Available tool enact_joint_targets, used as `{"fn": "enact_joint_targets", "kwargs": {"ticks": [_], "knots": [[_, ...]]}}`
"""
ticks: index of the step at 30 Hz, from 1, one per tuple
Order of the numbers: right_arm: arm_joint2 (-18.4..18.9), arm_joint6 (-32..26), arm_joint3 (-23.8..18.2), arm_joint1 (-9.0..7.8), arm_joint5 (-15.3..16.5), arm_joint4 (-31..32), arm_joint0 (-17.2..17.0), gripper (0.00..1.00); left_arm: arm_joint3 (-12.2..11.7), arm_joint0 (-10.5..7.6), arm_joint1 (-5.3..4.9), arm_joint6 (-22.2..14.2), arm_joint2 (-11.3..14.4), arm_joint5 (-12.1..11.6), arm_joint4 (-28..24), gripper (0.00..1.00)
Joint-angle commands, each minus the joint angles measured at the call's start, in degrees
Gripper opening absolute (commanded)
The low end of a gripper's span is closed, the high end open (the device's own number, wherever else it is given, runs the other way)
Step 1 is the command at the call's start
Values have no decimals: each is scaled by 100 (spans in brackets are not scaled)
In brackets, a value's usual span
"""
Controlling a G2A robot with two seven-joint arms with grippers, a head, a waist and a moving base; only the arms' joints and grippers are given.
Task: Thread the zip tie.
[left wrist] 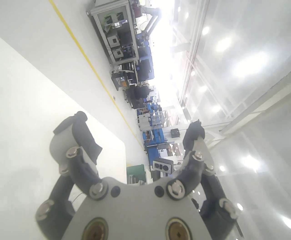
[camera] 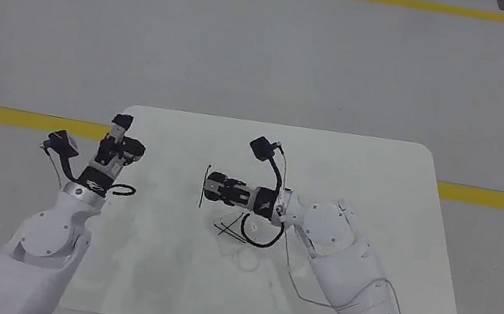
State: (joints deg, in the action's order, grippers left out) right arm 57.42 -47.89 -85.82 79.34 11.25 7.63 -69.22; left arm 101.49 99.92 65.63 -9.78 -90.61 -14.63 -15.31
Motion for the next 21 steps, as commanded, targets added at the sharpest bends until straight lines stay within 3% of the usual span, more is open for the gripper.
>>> {"fn": "enact_joint_targets", "kwargs": {"ticks": [1,6,9,13,19,21], "knots": [[3,-23,-6,-2,-12,16,-6,0,0,-1,0,6,-2,17,1,100],[-23,122,-24,2,13,-50,-75,0,12,-33,-6,-86,-1,-17,79,100],[-100,445,55,40,121,-265,-40,0,-32,-41,-24,-575,-43,-468,-20,100],[-427,1002,327,172,132,-405,318,0,-147,-58,-49,-1266,-301,-485,-222,100],[-934,1525,933,421,352,-838,906,0,-236,5,-10,-1897,-531,-485,-473,100],[-965,1541,977,437,364,-866,941,0,-235,7,-7,-1945,-541,-485,-500,100]]}}
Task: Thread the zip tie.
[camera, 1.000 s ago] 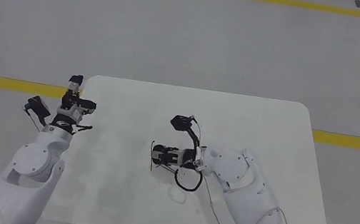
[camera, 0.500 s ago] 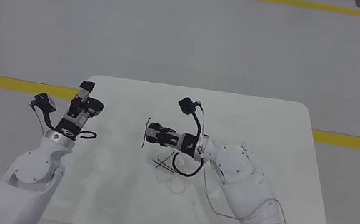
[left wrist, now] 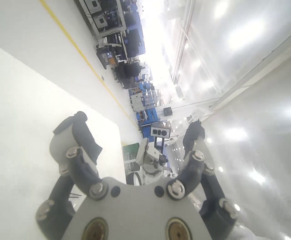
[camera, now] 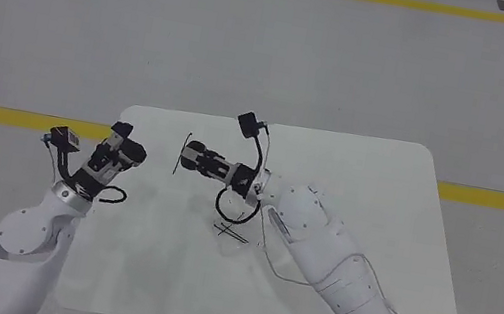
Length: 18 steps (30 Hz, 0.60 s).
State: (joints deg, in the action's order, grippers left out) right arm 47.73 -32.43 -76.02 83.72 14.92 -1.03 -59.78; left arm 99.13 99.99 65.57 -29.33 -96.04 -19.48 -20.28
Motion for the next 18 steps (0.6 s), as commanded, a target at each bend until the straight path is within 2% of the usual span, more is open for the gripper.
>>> {"fn": "enact_joint_targets", "kwargs": {"ticks": [1,9,11,14,18], "knots": [[4,-5,-3,-2,-2,0,-3,0,1,0,0,10,2,0,-2,100],[7,90,-30,2,-12,-22,-48,0,-18,-8,2,45,16,38,-9,100],[-34,331,-62,24,-99,58,-79,0,-37,-17,7,-26,97,68,-74,100],[-142,1122,-60,106,-310,223,-105,0,-62,46,12,-221,185,0,-266,100],[-353,1842,8,232,-683,365,-77,0,-98,84,35,-189,283,0,-466,100]]}}
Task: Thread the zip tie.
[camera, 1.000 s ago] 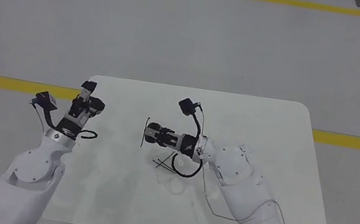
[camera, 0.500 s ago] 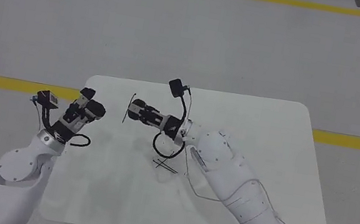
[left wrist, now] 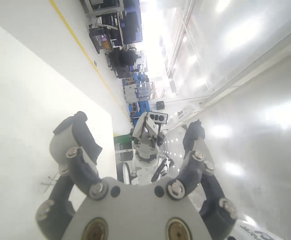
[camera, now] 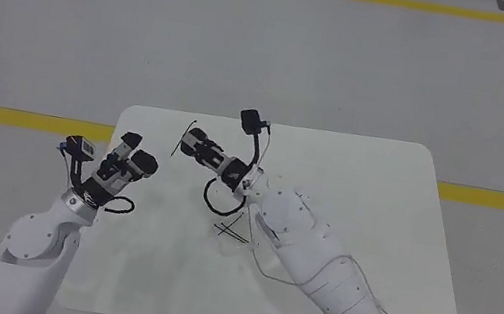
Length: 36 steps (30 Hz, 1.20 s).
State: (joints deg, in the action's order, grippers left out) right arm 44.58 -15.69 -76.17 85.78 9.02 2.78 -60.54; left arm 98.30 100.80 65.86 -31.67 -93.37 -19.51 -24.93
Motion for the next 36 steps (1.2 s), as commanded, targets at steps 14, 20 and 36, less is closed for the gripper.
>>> {"fn": "enact_joint_targets", "kwargs": {"ticks": [14,20,36], "knots": [[-258,393,46,141,-488,-26,-54,0,67,-26,36,216,181,72,64,100],[-424,635,199,273,-883,-204,-8,0,-32,-31,51,169,359,29,20,100],[-506,573,21,259,-1493,454,-46,0,-74,-86,56,318,399,13,101,100]]}}
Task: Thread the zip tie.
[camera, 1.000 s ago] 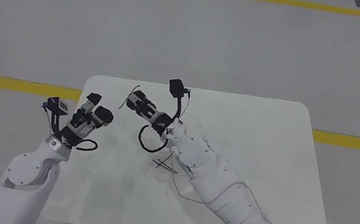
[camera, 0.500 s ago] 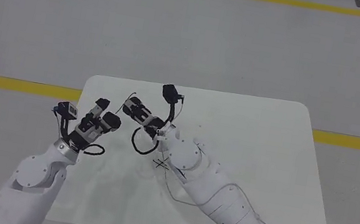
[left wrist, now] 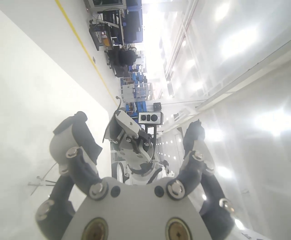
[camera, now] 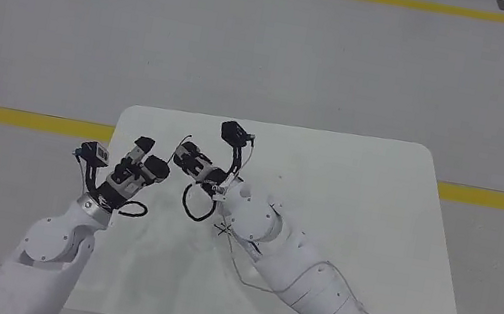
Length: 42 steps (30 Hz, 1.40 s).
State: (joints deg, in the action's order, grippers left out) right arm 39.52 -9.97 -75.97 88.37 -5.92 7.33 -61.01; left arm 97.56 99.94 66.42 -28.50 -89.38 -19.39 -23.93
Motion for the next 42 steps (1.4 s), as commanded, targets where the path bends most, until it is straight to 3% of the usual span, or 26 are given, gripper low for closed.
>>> {"fn": "enact_joint_targets", "kwargs": {"ticks": [1,9,10,12,15,21,31,42], "knots": [[1,1,1,0,1,-2,0,0,0,0,0,0,0,1,1,100],[42,64,-143,7,-174,240,-128,0,-40,-36,-2,110,85,137,194,100],[57,75,-168,11,-185,252,-146,0,-50,-31,-5,112,85,141,242,89],[76,77,-192,16,-201,282,-165,0,-69,-21,-8,106,90,140,259,79],[110,88,-224,27,-229,316,-197,0,-100,-12,-12,96,88,159,249,52],[147,105,-240,61,-310,368,-228,0,-118,-7,-21,72,80,213,204,31],[195,176,-174,143,-253,261,-273,0,-168,-36,-33,-33,106,267,94,35],[220,123,-16,232,-226,198,-228,0,-259,-121,-45,-85,132,256,60,16]]}}
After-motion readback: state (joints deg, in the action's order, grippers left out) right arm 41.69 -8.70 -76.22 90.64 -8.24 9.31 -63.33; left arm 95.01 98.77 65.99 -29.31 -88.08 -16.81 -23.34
